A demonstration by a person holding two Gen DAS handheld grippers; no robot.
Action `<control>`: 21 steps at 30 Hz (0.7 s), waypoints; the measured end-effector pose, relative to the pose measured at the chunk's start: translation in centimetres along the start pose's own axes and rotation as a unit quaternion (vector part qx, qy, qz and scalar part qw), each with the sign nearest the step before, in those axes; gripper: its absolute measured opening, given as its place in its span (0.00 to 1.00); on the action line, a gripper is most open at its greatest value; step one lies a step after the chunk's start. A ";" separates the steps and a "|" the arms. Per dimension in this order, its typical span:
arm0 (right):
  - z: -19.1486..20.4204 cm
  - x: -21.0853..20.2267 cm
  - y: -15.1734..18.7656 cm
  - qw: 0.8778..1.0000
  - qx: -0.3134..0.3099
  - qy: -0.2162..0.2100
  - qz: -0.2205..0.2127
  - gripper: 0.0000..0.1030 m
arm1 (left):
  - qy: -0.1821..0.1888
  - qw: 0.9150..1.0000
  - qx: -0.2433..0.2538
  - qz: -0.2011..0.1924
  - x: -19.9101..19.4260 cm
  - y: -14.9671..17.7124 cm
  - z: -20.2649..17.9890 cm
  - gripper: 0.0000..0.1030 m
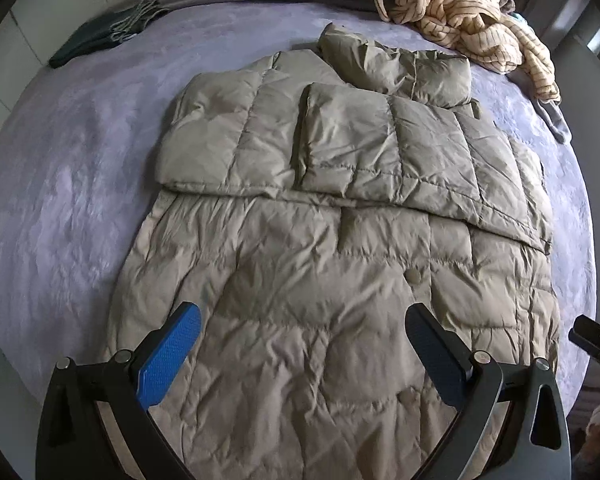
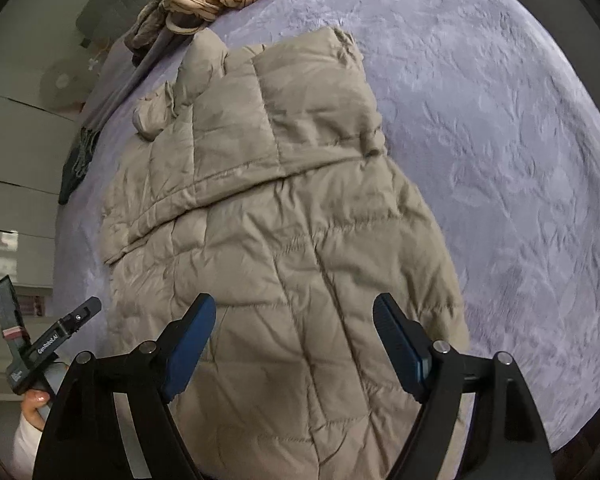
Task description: Fold large clothes
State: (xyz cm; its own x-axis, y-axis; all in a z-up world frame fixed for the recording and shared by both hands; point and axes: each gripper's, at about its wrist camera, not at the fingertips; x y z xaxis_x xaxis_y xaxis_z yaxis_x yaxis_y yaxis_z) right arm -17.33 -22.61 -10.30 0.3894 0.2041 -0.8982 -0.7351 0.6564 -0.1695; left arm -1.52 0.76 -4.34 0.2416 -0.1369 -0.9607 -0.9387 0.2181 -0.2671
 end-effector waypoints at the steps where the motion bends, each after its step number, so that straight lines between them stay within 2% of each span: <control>1: -0.1 0.0 0.2 1.000 0.001 -0.002 0.002 0.86 | -0.002 1.000 0.000 -0.002 -0.3 0.3 -0.1 0.99; 3: -0.1 0.1 0.7 1.000 0.000 -0.008 0.007 0.89 | -0.008 1.000 0.002 -0.006 -0.9 1.2 -0.3 0.99; 6: -0.1 0.2 1.4 1.000 -0.004 -0.013 0.021 1.00 | -0.007 1.000 0.001 0.000 -1.4 2.4 -0.3 0.99; 15: 0.7 0.2 4.6 0.999 0.024 -0.034 0.032 1.00 | 0.002 1.000 0.018 0.008 -2.6 5.4 0.8 0.99; 21: 0.3 0.9 7.9 0.996 0.074 -0.044 0.031 1.00 | 0.013 0.999 0.024 0.021 -2.0 8.3 3.7 0.99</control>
State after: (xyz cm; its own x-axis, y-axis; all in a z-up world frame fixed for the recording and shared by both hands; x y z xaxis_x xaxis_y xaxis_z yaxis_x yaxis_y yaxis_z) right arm -22.64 -17.03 -12.37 0.3984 0.3059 -0.8647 -0.6714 0.7396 -0.0477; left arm -8.84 6.39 -4.95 0.1950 -0.1510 -0.9691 -0.9348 0.2704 -0.2303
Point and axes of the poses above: each gripper's, at about its wrist camera, not at the fingertips, and x roughly the way its jaws point, z to its left, y to its underside, and after that the axes turned 1 degree about x, right-handed
